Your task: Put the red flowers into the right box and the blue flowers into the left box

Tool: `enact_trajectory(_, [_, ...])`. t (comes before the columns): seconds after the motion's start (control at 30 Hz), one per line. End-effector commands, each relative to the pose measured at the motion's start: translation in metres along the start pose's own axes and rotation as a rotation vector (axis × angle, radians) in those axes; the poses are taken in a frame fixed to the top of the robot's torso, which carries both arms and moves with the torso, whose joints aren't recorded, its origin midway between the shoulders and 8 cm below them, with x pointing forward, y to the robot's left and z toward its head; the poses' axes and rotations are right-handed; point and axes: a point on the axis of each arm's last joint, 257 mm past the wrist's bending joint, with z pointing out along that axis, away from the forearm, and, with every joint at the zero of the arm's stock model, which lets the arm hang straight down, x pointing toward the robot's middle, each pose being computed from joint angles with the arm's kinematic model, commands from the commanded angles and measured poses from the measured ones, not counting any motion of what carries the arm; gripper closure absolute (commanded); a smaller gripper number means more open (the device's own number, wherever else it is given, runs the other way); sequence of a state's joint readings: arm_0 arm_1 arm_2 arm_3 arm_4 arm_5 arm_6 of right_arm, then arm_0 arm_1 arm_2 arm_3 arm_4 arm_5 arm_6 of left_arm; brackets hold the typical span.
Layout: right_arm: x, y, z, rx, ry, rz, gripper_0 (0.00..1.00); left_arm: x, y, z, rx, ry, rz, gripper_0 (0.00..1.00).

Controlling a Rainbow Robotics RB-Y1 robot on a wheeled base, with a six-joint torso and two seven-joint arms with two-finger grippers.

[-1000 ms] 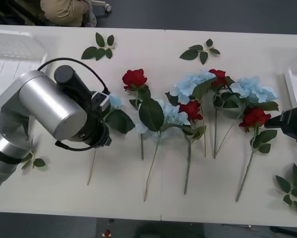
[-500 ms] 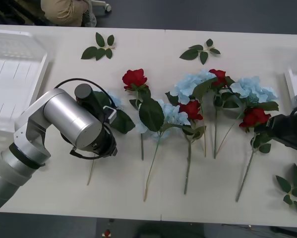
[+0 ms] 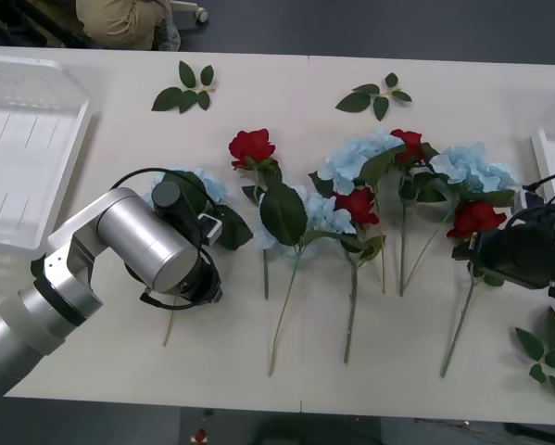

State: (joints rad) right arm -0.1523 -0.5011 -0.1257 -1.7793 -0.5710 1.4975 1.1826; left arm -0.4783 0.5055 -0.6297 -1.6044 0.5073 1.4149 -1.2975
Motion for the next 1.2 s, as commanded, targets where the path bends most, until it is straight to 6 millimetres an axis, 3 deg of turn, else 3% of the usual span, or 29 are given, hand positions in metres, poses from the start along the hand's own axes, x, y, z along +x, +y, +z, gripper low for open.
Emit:
enact_trajectory(0.03, [-0.012,-0.011,-0.003,0.035,-0.035,-0.016,0.0,-0.014,0.003,-0.007,-0.015,-0.029,0.044,0.0])
enact_trajectory(0.07, [-0.013,-0.012,-0.001,0.037,-0.037,-0.017,0.0,-0.013,0.004,-0.006,-0.015,-0.026,0.042,0.15])
enact_trajectory(0.13, [-0.013,-0.012,0.004,0.036,-0.043,-0.016,0.0,-0.013,0.006,-0.005,-0.019,-0.023,0.042,0.75])
enact_trajectory(0.17, [-0.013,-0.013,0.008,0.037,-0.045,-0.019,0.0,-0.012,0.007,-0.005,-0.021,-0.022,0.041,0.94])
enact_trajectory(0.2, [-0.012,-0.012,0.01,0.037,-0.045,-0.022,0.0,-0.012,0.007,-0.005,-0.023,-0.021,0.041,1.0])
enact_trajectory(0.77, [-0.016,-0.028,0.035,0.071,-0.074,-0.019,0.0,-0.029,0.023,-0.015,-0.067,-0.062,0.055,1.0])
enact_trajectory(0.87, [-0.019,-0.028,0.036,0.074,-0.084,-0.023,0.0,-0.035,0.032,-0.023,-0.08,-0.079,0.052,1.0])
enact_trajectory(1.0, [-0.018,-0.031,0.041,0.088,-0.075,-0.026,0.0,-0.046,0.056,-0.057,-0.127,-0.112,0.061,1.0])
enact_trajectory(1.1, [-0.019,-0.031,0.042,0.088,-0.075,-0.023,0.42,-0.051,0.084,-0.102,-0.195,-0.132,0.069,1.0])
enact_trajectory(1.2, [-0.019,-0.033,0.042,0.09,-0.075,-0.022,0.59,-0.053,0.107,-0.149,-0.276,-0.15,0.099,1.0])
